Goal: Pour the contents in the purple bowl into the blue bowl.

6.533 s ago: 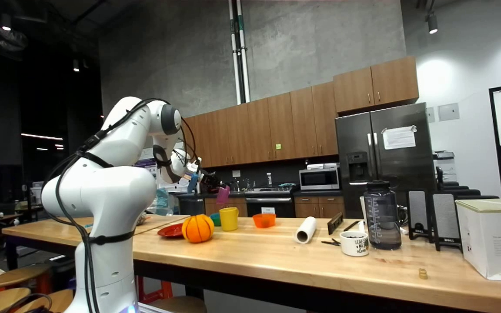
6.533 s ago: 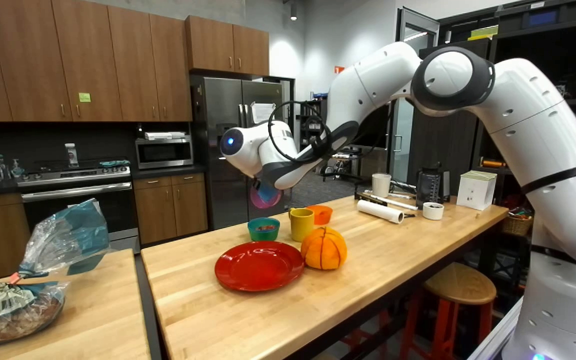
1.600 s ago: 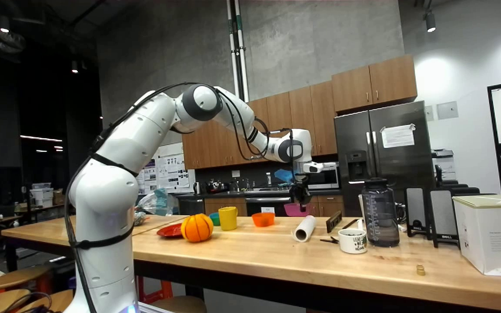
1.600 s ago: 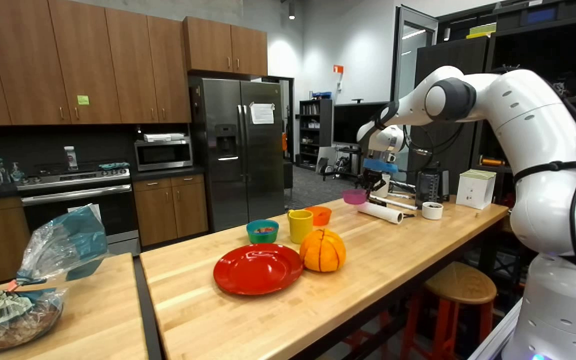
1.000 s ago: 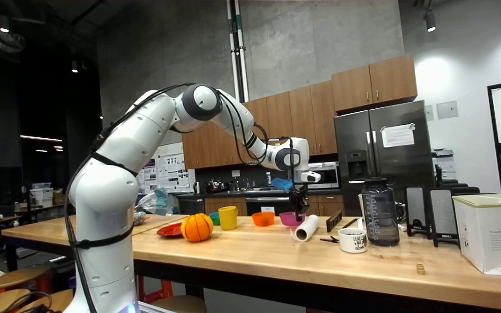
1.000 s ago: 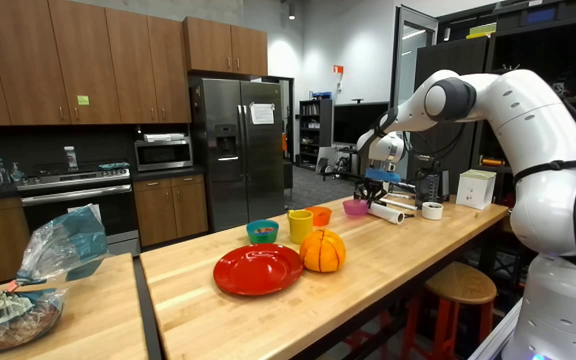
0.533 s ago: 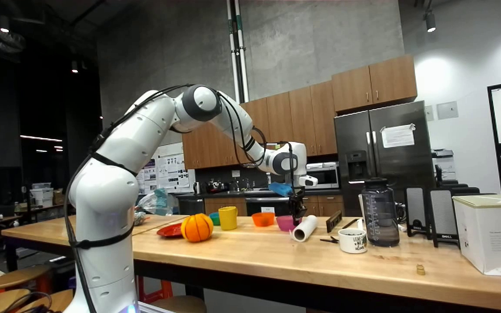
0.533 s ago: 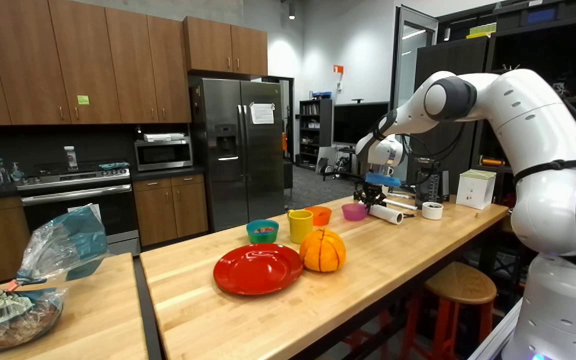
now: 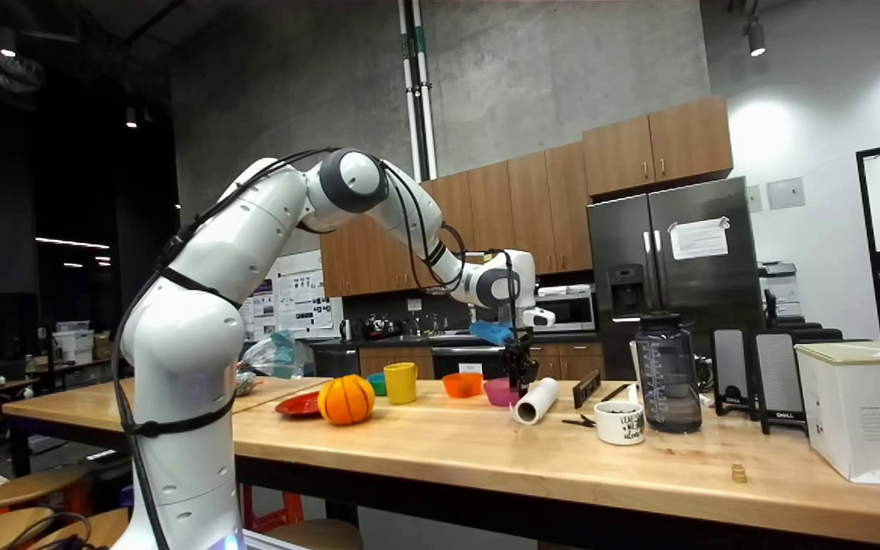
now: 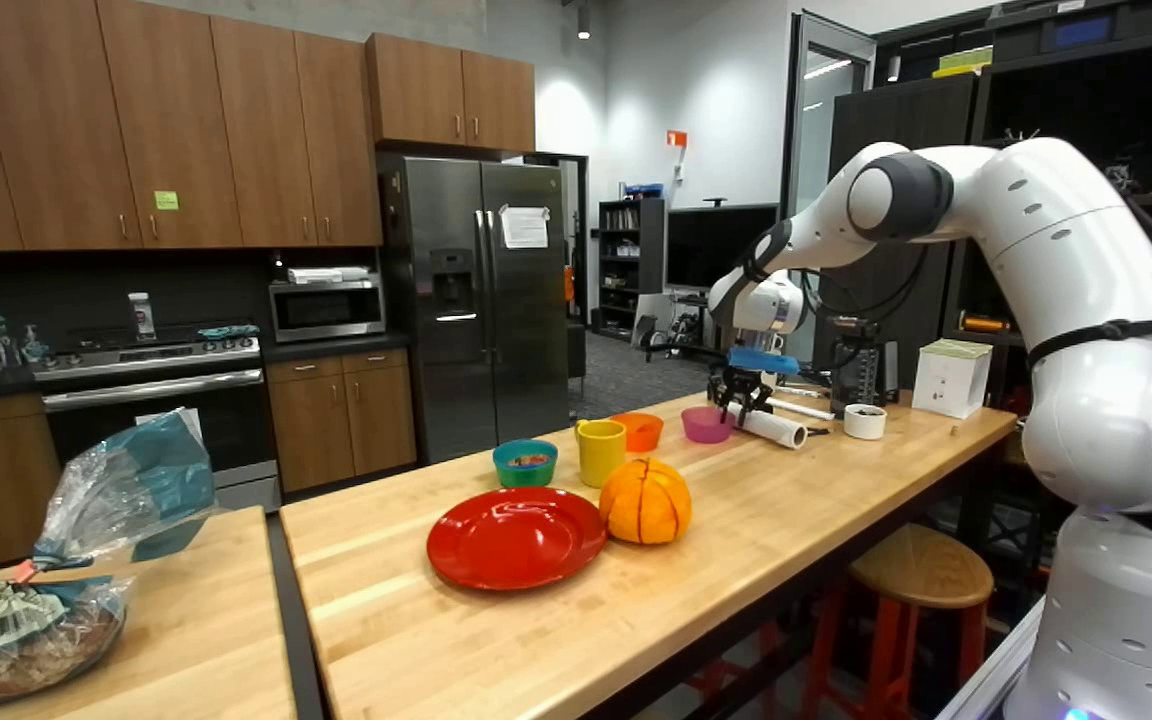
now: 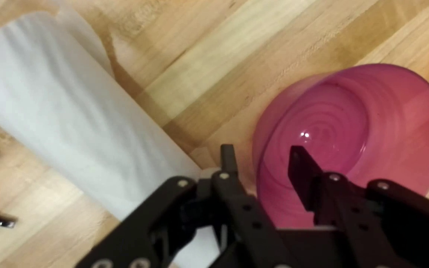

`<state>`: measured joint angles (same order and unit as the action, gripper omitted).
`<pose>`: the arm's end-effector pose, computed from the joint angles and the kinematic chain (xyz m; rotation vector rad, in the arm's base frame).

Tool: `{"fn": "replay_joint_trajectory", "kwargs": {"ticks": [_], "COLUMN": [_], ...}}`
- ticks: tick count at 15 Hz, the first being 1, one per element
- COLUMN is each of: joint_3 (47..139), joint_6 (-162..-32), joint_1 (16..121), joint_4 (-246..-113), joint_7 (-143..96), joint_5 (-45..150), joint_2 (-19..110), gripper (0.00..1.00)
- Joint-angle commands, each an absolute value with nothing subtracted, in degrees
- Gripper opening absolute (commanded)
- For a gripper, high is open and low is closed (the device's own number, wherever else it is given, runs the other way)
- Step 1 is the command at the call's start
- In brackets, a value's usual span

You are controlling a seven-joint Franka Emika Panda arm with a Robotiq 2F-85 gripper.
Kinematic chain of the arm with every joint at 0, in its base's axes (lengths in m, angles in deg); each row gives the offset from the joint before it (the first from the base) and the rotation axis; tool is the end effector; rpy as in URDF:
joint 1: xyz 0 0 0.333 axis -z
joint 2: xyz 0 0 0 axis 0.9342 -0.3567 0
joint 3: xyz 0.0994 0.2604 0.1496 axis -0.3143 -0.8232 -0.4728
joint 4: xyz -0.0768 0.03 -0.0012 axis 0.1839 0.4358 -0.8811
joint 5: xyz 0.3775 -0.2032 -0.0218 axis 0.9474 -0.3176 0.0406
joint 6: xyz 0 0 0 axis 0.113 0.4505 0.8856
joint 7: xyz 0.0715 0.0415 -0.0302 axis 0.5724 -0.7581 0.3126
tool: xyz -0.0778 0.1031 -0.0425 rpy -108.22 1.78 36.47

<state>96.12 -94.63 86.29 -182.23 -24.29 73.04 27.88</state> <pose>0.6632 -0.2771 0.2180 -2.8156 1.0020 -0.1193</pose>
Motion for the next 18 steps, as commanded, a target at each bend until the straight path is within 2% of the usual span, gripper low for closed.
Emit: {"fn": "replay_joint_trajectory", "kwargs": {"ticks": [1, 5, 18], "joint_3": [96.7, 97.6, 96.21], "joint_6": [-95.9, -96.08, -92.25], "joint_1": [85.32, 84.03, 80.98], "joint_4": [-184.86, -185.06, -186.23], "joint_7": [-24.35, -25.11, -18.4], "joint_5": [71.75, 69.05, 62.04], "joint_2": [30.91, 32.38, 39.69], "gripper": [0.73, 0.98, 1.0]}}
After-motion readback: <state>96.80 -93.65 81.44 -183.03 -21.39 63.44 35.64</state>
